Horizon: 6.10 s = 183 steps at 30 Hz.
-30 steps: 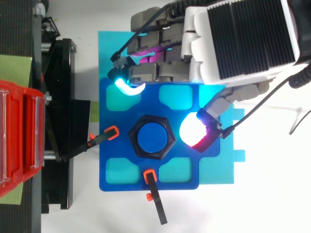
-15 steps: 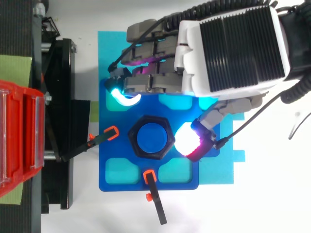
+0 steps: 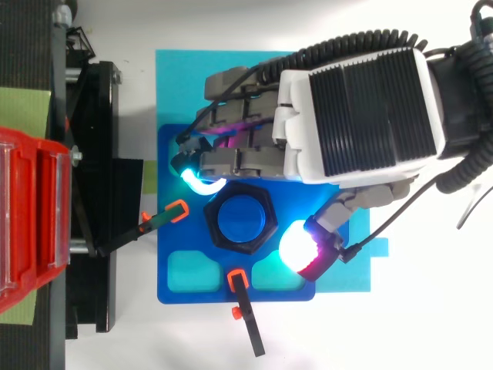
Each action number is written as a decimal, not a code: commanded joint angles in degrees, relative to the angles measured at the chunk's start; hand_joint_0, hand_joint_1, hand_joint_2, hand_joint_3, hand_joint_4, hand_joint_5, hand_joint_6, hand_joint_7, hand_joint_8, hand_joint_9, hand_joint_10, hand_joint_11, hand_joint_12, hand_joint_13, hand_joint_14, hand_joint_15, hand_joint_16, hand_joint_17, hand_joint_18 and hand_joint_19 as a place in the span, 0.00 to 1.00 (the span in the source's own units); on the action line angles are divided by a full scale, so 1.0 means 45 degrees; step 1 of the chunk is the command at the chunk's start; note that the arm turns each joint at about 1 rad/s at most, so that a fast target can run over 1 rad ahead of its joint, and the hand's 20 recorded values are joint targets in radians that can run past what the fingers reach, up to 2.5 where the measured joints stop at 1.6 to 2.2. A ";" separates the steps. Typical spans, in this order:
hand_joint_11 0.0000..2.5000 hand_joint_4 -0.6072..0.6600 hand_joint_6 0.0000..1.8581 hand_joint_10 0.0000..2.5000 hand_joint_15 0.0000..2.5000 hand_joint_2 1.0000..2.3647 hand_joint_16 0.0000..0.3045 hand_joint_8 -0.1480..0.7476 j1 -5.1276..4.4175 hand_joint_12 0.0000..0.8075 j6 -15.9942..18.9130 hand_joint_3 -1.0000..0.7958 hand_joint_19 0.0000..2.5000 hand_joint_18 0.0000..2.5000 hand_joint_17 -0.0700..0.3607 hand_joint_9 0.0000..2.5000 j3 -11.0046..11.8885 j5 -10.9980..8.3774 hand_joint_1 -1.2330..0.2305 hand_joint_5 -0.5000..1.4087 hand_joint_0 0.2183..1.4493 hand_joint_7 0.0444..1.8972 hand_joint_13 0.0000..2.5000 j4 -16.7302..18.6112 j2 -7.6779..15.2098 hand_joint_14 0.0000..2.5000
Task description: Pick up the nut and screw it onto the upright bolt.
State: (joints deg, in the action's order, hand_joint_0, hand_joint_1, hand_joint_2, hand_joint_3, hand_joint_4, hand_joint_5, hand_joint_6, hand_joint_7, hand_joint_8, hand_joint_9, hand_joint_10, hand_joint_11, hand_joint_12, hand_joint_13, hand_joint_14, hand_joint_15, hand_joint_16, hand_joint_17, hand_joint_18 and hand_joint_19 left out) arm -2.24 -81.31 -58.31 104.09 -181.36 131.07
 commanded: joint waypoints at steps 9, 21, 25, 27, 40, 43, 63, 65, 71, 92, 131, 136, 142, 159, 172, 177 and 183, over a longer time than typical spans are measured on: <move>0.00 0.69 0.27 0.00 0.00 0.00 0.17 0.51 -0.0089 0.48 0.0179 0.28 0.03 0.15 0.44 0.31 -0.0070 -0.0066 0.43 0.18 0.21 0.52 0.19 0.0088 -0.0005 0.00; 0.01 0.65 0.27 0.00 0.00 0.00 0.16 0.50 -0.0109 0.45 0.0179 0.28 0.03 0.15 0.41 0.33 -0.0050 -0.0046 0.44 0.20 0.25 0.65 0.20 0.0088 -0.0005 0.00; 0.02 0.65 0.27 0.00 0.00 0.00 0.16 0.51 -0.0109 0.45 0.0179 0.28 0.04 0.16 0.41 0.34 -0.0070 -0.0046 0.44 0.20 0.25 0.70 0.20 0.0088 0.0015 0.00; 0.02 0.65 0.27 0.00 0.00 0.00 0.16 0.51 -0.0109 0.44 0.0179 0.28 0.04 0.16 0.41 0.34 -0.0070 -0.0046 0.44 0.20 0.25 0.71 0.20 0.0147 -0.0005 0.00; 0.00 0.69 0.27 0.00 0.00 0.00 0.18 0.51 -0.0109 0.48 0.0257 0.28 0.02 0.17 0.45 0.33 -0.0070 -0.0066 0.50 0.18 0.19 0.46 0.21 0.0362 0.0015 0.00; 0.00 0.67 0.27 0.00 0.00 0.00 0.18 0.51 -0.0109 0.49 0.0354 0.28 0.02 0.17 0.45 0.32 -0.0070 -0.0046 0.51 0.18 0.18 0.42 0.20 0.0440 0.0015 0.00; 0.00 0.70 0.27 0.00 0.00 0.00 0.18 0.51 0.0028 0.48 0.0413 0.28 0.03 0.16 0.45 0.33 -0.0070 -0.0026 0.52 0.19 0.19 0.47 0.20 0.0576 -0.0005 0.00; 0.00 0.71 0.27 0.00 0.00 0.00 0.18 0.52 0.0028 0.48 0.0413 0.28 0.03 0.16 0.45 0.33 -0.0070 -0.0026 0.53 0.19 0.19 0.51 0.20 0.0576 -0.0005 0.00; 0.00 0.72 0.27 0.00 0.00 0.00 0.18 0.52 0.0028 0.48 0.0413 0.28 0.03 0.17 0.44 0.35 -0.0070 -0.0026 0.53 0.22 0.19 0.60 0.21 0.0576 -0.0005 0.00; 0.00 0.65 0.27 0.00 0.00 0.00 0.19 0.50 0.0028 0.49 0.0413 0.28 0.02 0.17 0.46 0.34 -0.0070 -0.0007 0.53 0.18 0.17 0.40 0.20 0.0713 -0.0005 0.00; 0.00 0.61 0.27 0.00 0.00 0.00 0.21 0.49 0.0341 0.51 0.1585 0.28 0.00 0.08 0.49 0.26 -0.4093 -0.1511 0.55 0.16 0.16 0.33 0.14 0.2822 -0.4028 0.00; 0.00 0.61 0.27 0.00 0.00 0.00 0.20 0.48 0.0263 0.49 0.4651 0.28 0.00 0.07 0.48 0.27 -0.4113 -0.1960 0.55 0.16 0.18 0.33 0.14 0.3252 -0.4028 0.00; 0.00 0.60 0.27 0.00 0.00 0.00 0.19 0.47 0.0263 0.47 0.9749 0.28 0.00 0.05 0.46 0.26 -0.4113 -0.3952 0.55 0.16 0.19 0.34 0.12 0.3115 -0.4028 0.00; 0.00 0.59 0.27 0.00 0.00 0.00 0.18 0.43 0.0184 0.43 1.4436 0.28 0.00 0.00 0.45 0.11 -0.4113 -0.5827 0.58 0.14 0.23 0.36 0.00 0.1279 -0.4028 0.00; 0.00 0.60 0.27 0.00 0.00 0.00 0.19 0.43 0.0184 0.46 1.4436 0.28 0.00 0.00 0.46 0.04 -0.4113 -0.5827 0.56 0.13 0.23 0.33 0.00 0.1279 -0.4028 0.00; 0.00 0.60 0.27 0.00 0.00 0.00 0.19 0.44 0.0184 0.46 1.4417 0.28 0.00 0.00 0.46 0.04 -0.4113 -0.5827 0.56 0.13 0.23 0.33 0.00 0.1279 -0.4028 0.00; 0.00 0.58 0.27 0.00 0.00 0.00 0.19 0.44 0.0184 0.46 1.4436 0.28 0.00 0.00 0.46 0.07 -0.4113 -0.5827 0.56 0.13 0.23 0.33 0.00 0.1279 -0.4028 0.00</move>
State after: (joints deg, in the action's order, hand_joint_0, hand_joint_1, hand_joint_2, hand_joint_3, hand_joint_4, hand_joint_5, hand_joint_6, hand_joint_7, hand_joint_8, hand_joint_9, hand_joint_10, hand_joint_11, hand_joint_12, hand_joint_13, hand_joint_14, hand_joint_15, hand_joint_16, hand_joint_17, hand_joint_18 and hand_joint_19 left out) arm -1.41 -16.42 -76.83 77.87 -175.61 112.94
